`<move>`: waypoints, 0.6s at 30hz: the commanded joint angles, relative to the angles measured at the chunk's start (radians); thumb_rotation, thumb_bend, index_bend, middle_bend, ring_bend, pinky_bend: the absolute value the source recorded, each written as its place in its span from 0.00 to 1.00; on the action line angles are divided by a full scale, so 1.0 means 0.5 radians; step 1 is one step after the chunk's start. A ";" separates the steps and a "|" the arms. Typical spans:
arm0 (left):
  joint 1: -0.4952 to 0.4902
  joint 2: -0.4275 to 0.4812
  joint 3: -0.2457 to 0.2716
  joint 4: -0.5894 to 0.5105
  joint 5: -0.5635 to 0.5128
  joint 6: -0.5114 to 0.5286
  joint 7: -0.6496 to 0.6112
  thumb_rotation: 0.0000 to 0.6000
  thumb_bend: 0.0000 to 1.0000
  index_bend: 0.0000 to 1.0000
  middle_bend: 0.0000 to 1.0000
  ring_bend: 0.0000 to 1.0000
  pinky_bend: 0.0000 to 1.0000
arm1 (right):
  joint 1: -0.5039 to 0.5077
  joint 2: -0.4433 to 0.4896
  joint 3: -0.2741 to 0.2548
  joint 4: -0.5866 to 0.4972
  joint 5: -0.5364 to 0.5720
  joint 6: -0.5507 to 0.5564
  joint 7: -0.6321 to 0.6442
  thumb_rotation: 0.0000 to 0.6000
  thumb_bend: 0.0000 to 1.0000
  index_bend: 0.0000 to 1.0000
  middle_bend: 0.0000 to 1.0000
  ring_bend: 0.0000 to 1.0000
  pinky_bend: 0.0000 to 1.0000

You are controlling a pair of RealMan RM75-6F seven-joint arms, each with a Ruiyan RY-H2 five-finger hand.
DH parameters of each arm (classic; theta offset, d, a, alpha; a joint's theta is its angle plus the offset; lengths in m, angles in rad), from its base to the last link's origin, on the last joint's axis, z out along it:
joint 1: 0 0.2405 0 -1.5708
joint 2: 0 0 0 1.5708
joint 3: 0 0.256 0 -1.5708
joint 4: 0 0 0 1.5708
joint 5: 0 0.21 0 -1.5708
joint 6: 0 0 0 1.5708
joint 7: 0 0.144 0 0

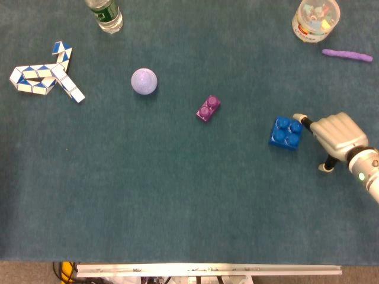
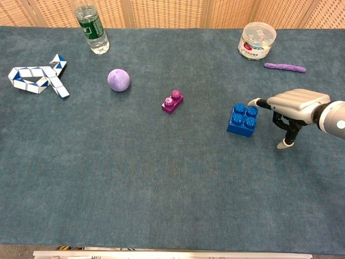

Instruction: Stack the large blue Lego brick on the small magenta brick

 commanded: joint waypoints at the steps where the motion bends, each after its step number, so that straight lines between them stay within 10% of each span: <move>1: 0.001 0.001 0.002 0.001 0.001 -0.001 -0.002 1.00 0.21 0.22 0.20 0.19 0.15 | -0.015 0.018 -0.026 -0.036 -0.008 0.034 0.002 1.00 0.02 0.10 0.87 0.97 0.86; 18: 0.009 0.006 0.004 0.009 0.014 0.018 -0.021 1.00 0.21 0.22 0.20 0.19 0.15 | -0.147 0.130 0.008 -0.129 -0.336 0.237 0.210 1.00 0.02 0.11 0.78 0.87 0.86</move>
